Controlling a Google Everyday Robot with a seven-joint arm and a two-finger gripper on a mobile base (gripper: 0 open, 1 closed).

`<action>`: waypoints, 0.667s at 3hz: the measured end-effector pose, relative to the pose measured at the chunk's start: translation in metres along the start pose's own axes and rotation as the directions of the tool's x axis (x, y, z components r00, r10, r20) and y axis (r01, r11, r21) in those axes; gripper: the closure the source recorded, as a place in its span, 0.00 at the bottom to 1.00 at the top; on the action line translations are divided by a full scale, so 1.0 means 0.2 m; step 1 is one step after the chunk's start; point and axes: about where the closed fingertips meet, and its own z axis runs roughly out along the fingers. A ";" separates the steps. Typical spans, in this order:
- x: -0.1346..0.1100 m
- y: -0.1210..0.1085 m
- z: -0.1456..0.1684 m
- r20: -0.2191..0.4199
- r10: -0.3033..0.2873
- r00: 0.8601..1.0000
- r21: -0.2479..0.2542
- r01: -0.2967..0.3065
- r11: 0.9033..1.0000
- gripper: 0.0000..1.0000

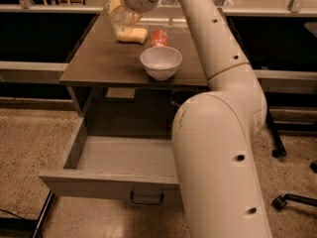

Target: Place water bottle into top drawer

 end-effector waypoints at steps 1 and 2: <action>-0.04 -0.06 0.01 0.022 -0.109 0.994 0.024 0.109 0.994 1.00; -0.21 -0.25 -0.06 0.092 -0.335 0.938 0.067 0.329 0.942 1.00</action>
Offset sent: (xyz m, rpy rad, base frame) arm -0.1712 0.0507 -0.0250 -0.3377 -0.2834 0.6332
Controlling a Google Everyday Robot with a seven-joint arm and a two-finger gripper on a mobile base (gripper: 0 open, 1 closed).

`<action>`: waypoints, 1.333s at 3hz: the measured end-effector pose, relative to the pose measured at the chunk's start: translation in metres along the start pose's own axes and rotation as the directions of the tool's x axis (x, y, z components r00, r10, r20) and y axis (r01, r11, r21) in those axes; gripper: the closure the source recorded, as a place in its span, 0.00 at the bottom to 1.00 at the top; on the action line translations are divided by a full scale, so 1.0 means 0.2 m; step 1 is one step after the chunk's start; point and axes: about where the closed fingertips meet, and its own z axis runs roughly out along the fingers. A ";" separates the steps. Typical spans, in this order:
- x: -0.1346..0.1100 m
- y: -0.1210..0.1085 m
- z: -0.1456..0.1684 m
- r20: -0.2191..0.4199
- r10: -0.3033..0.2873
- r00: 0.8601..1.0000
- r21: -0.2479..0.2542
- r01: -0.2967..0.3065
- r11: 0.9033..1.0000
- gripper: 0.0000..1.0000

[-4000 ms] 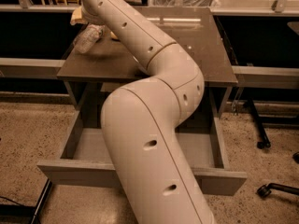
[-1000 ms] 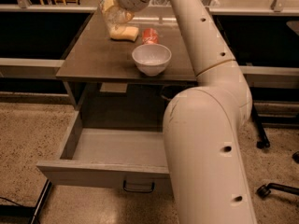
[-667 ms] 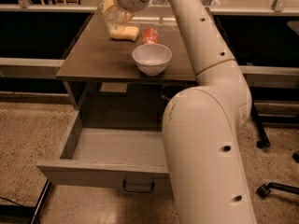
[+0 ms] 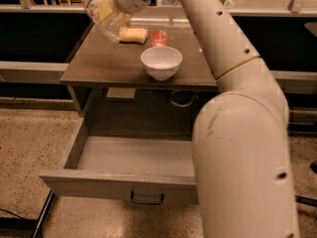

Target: Place water bottle into top drawer

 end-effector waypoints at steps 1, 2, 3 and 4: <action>-0.17 -0.13 -0.16 0.035 -0.148 0.988 0.006 0.147 0.989 1.00; -0.32 -0.10 -0.09 0.096 -0.146 0.985 0.009 0.146 0.989 1.00; -0.32 -0.11 -0.09 0.101 -0.156 0.983 0.011 0.156 0.988 1.00; -0.43 -0.18 -0.08 0.162 -0.292 0.943 0.017 0.293 0.956 1.00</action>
Offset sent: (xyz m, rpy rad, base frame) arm -0.0408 -0.0135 0.0089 -0.0481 -0.0756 0.0955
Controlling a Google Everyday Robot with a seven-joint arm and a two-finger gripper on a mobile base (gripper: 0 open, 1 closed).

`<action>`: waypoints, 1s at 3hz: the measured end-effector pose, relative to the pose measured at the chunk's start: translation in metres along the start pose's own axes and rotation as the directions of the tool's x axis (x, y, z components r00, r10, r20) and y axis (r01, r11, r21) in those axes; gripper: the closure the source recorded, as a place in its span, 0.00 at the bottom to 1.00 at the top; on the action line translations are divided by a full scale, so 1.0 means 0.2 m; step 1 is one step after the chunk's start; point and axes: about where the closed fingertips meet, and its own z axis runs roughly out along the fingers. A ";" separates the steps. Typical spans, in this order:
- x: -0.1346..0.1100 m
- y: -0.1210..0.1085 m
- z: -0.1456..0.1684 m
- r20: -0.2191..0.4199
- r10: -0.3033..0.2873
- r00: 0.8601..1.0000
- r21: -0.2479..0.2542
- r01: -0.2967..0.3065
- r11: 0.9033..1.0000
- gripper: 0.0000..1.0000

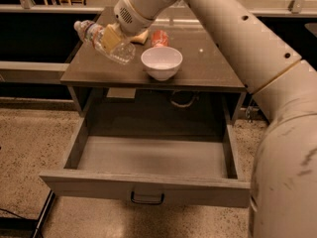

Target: Place water bottle into top drawer

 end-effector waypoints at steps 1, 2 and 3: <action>-0.24 -0.13 -0.06 0.158 -0.157 0.975 -0.040 0.166 0.985 1.00; -0.57 -0.19 -0.16 0.272 -0.269 0.924 -0.067 0.297 0.953 1.00; -0.57 -0.20 -0.13 0.273 -0.264 0.925 -0.059 0.290 0.955 1.00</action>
Offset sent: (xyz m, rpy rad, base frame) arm -0.1234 -0.1251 -0.0536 -0.4335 -0.2303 0.2327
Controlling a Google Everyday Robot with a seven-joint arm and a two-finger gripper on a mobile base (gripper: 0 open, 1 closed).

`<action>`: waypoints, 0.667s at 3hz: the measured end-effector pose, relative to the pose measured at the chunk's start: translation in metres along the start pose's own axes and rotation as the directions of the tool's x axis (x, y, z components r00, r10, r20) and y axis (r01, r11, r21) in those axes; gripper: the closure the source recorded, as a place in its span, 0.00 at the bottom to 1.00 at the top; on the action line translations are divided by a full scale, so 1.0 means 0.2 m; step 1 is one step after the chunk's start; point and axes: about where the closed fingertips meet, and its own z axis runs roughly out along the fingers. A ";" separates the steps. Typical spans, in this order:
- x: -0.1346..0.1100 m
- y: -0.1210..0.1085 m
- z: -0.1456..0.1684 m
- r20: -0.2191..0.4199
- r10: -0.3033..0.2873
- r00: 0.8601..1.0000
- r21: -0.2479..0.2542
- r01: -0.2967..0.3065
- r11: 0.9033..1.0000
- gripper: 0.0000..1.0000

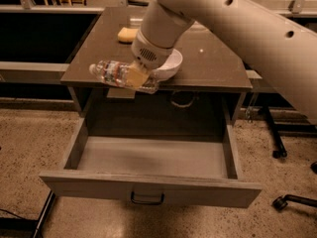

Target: Place water bottle into top drawer

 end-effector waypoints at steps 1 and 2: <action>-0.08 0.01 0.06 -0.002 -0.009 1.000 0.023 0.009 1.000 1.00; -0.35 0.01 0.22 0.056 -0.034 0.998 0.046 0.032 0.998 1.00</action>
Offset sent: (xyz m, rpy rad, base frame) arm -0.0232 -0.1000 -0.1505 -0.1504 0.0963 0.0863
